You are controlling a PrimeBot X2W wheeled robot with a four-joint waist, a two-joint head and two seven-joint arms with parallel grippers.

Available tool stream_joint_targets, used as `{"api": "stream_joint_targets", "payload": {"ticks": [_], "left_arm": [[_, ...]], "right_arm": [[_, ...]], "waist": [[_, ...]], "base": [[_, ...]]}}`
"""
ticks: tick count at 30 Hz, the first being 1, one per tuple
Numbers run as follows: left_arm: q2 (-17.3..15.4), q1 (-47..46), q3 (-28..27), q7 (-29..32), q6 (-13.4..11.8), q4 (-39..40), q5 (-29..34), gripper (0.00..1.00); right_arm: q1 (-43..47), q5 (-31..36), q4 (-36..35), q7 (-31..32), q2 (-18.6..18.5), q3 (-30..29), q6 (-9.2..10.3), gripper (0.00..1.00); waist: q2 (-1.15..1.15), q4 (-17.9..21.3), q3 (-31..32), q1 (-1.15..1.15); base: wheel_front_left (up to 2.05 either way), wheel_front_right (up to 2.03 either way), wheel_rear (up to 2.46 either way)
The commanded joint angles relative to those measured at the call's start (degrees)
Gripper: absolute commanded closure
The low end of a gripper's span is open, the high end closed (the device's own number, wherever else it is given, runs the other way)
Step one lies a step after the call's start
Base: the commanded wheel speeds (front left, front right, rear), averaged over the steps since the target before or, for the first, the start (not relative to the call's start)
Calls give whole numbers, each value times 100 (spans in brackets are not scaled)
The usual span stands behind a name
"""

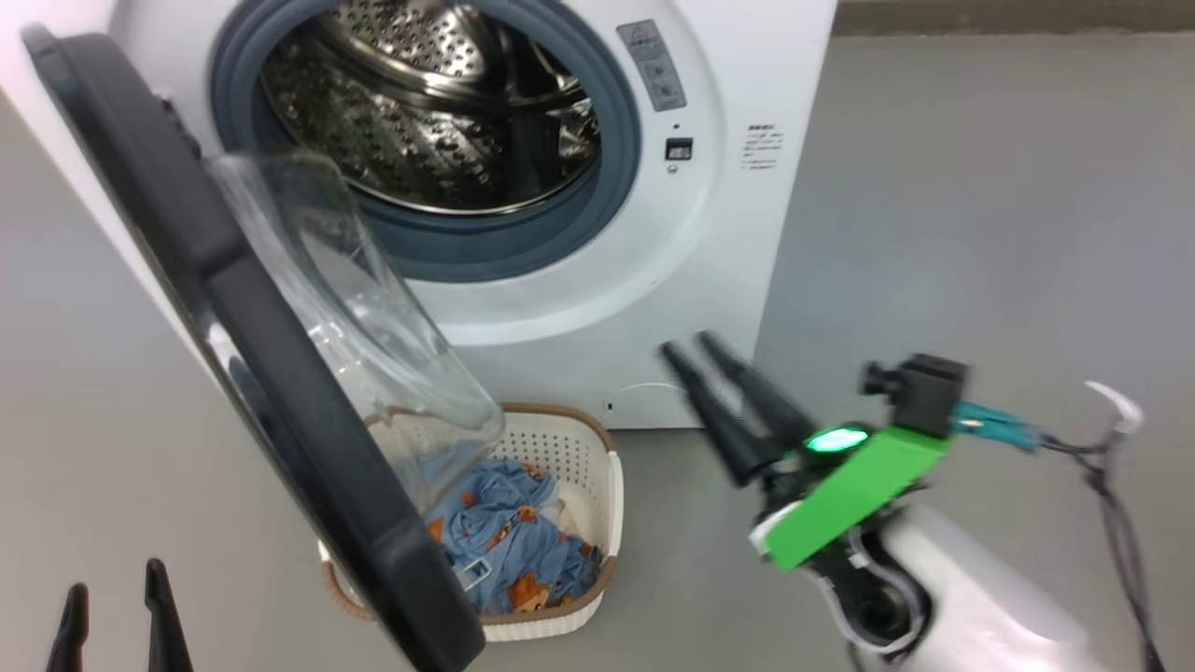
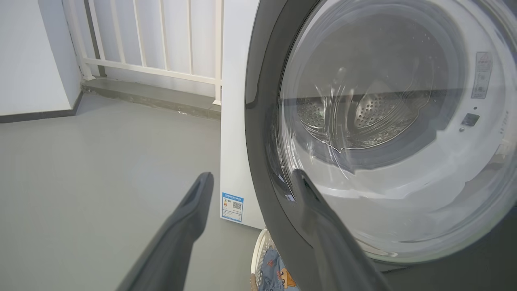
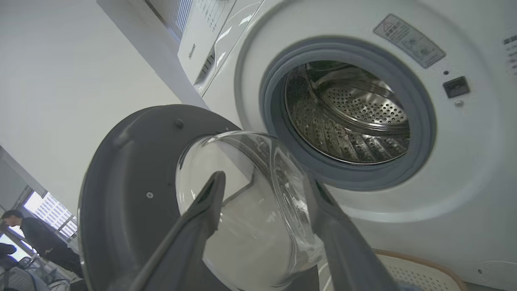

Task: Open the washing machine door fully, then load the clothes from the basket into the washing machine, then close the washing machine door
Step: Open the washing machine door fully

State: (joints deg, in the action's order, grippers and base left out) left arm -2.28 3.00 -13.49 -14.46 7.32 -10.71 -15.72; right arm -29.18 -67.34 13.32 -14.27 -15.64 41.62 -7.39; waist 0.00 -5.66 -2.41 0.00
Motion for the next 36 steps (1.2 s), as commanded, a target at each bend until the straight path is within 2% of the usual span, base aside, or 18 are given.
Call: {"api": "stream_joint_targets", "payload": {"ticks": [1,5,8,15,21,28,36], "left_arm": [[-100,-76,-208,-54,17,154,26,0],[-98,-5,-255,-54,17,176,-24,0],[-91,38,-254,-54,17,180,-28,0],[-78,46,-102,-54,17,60,-129,0],[-71,92,-79,-54,17,45,-133,0],[-67,187,-100,-54,17,85,-140,0],[-65,243,-129,-54,17,98,-116,0]], "right_arm": [[103,175,-147,-67,36,-134,-10,0],[580,1412,-195,-71,6,-855,-10,0],[980,2081,-244,-72,94,-1377,-10,0],[1780,3367,-380,-72,224,-2292,-10,0],[2392,4534,-723,-73,552,-3262,-10,0],[2895,5418,-845,-73,864,-3976,-10,0],[3244,5791,-821,-73,1036,-4359,-10,0]], "waist": [[0,105,88,0],[0,179,132,0],[0,198,177,0],[0,196,215,0],[0,206,246,0],[0,265,221,0],[0,251,239,0]], "base": [[0,0,0],[0,0,0],[0,0,0],[0,0,0],[0,0,0],[0,0,0],[0,0,0]]}}
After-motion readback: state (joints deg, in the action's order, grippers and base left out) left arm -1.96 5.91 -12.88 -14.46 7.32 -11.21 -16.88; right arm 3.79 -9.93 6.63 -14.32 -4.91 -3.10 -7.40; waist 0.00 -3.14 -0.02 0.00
